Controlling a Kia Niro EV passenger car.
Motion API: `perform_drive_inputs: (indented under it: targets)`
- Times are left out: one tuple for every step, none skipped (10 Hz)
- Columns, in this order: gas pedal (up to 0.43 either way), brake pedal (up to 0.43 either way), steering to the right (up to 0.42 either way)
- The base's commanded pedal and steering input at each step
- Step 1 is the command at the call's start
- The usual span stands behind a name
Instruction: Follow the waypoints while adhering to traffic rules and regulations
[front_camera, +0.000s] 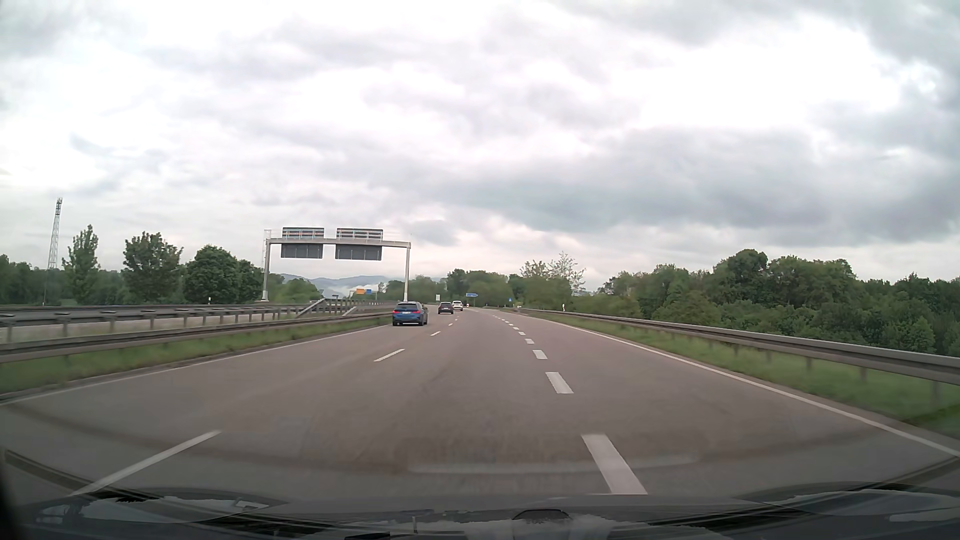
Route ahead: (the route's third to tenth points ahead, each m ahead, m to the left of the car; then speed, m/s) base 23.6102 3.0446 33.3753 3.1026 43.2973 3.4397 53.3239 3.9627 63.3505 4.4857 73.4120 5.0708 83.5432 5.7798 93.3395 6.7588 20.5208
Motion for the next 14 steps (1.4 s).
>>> perform_drive_inputs:
  targets:
    - [0.268, 0.0, -0.006]
    - [0.268, 0.0, -0.006]
    - [0.268, 0.0, -0.006]
    - [0.268, 0.0, -0.005]
    - [0.268, 0.0, -0.005]
    - [0.268, 0.0, -0.005]
    - [0.268, 0.0, -0.005]
    - [0.268, 0.0, -0.005]
    - [0.268, 0.0, -0.005]
    - [0.268, 0.0, -0.005]
    - [0.268, 0.0, -0.005]
    - [0.268, 0.0, -0.005]
    - [0.268, 0.0, -0.004]
    - [0.268, 0.0, -0.004]
